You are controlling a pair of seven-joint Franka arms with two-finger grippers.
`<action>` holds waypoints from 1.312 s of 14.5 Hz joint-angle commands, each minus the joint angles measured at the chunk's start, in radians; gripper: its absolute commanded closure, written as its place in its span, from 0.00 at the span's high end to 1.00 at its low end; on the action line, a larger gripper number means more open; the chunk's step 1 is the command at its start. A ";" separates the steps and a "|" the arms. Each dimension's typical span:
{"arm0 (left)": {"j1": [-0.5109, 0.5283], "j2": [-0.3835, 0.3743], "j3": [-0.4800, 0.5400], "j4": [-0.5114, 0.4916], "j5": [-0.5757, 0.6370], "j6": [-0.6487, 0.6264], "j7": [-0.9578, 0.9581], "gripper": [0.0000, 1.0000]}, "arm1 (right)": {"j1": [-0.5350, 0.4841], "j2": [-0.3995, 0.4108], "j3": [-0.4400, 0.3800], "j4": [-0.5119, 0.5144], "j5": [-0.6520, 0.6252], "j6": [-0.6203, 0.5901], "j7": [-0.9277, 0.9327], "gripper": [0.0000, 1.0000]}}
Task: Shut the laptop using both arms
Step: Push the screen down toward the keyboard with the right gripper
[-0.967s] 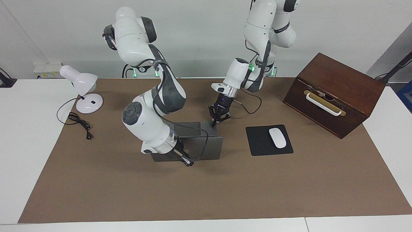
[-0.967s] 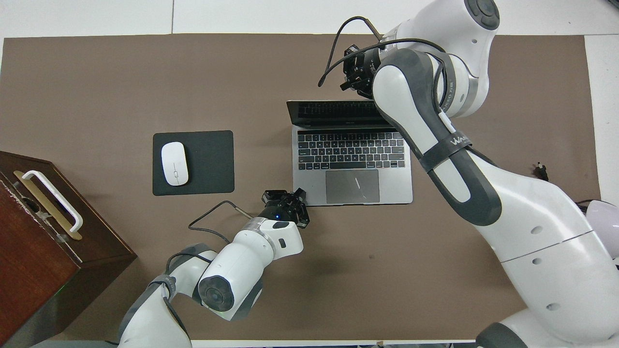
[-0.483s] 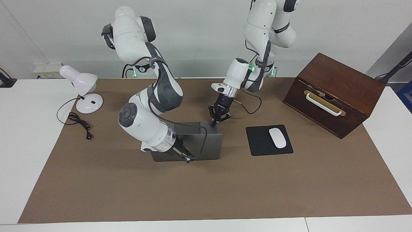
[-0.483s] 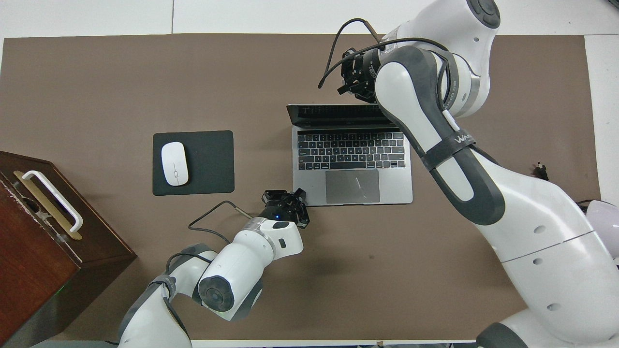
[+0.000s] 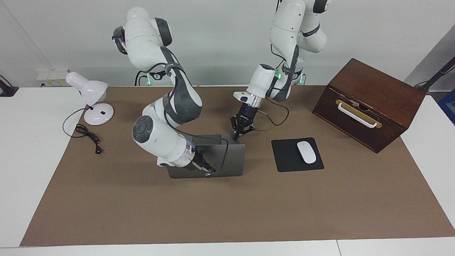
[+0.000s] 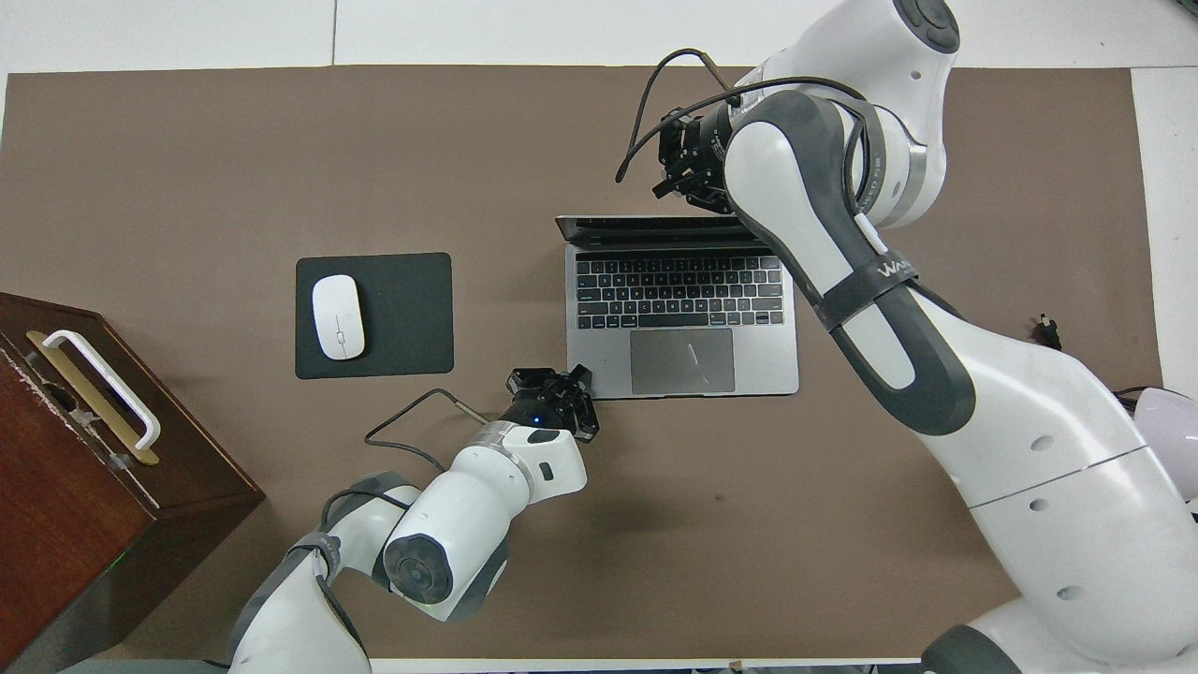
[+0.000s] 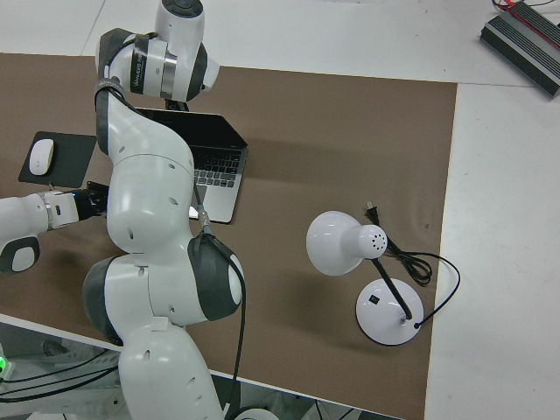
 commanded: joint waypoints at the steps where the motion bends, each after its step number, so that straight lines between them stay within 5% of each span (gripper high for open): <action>1: -0.023 0.019 0.019 -0.055 -0.016 -0.010 0.021 0.00 | -0.003 -0.022 0.011 -0.077 0.029 0.007 0.014 0.00; 11: -0.023 0.019 0.019 -0.057 -0.016 -0.010 0.023 0.00 | 0.000 -0.036 0.011 -0.156 0.040 0.017 0.014 0.00; 19: -0.022 0.019 0.019 -0.057 -0.016 -0.010 0.023 0.00 | -0.028 -0.057 0.008 -0.150 -0.089 -0.219 -0.068 0.00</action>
